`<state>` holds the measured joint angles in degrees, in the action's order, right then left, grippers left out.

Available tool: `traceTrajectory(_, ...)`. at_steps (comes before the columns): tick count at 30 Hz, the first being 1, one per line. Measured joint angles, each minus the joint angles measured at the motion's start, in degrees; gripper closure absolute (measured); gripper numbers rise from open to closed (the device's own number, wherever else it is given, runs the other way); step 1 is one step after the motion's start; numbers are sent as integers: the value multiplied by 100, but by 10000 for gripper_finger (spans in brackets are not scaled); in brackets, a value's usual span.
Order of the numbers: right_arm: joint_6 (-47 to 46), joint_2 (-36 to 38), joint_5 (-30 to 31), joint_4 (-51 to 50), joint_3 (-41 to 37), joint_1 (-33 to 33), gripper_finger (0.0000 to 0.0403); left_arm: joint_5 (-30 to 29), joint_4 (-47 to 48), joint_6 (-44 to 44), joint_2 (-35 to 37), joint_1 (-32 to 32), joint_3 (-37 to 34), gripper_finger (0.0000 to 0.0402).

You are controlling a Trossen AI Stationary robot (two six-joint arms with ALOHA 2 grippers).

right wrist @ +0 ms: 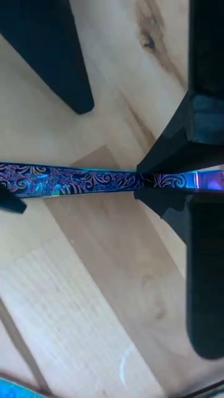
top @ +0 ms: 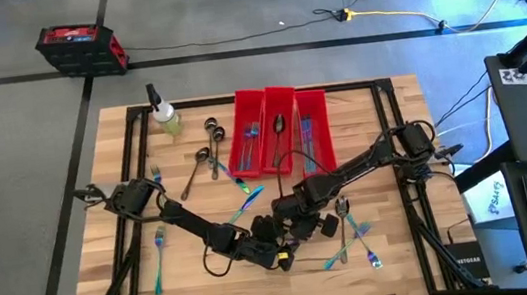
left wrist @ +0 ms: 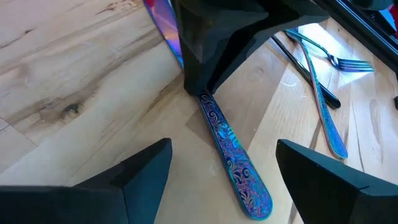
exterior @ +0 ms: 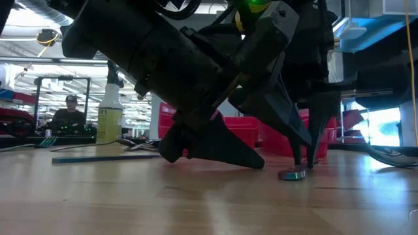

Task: Sort silverware
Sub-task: Put the blue knife into the right red silverware bin

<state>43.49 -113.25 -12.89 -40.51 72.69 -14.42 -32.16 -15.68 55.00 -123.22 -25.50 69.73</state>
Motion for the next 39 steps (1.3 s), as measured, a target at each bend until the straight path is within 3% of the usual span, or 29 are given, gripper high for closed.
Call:
traceTrajectory(16,-136,11,-49,-393,576,-30,391,4,-44,-102,0,4,0,123)
traceTrajectory(27,143,17,-56,-718,466,-61,383,4,-35,-100,1,4,0,123)
traceTrajectory(39,448,27,-121,261,-47,-52,239,0,-32,4,2,4,0,123)
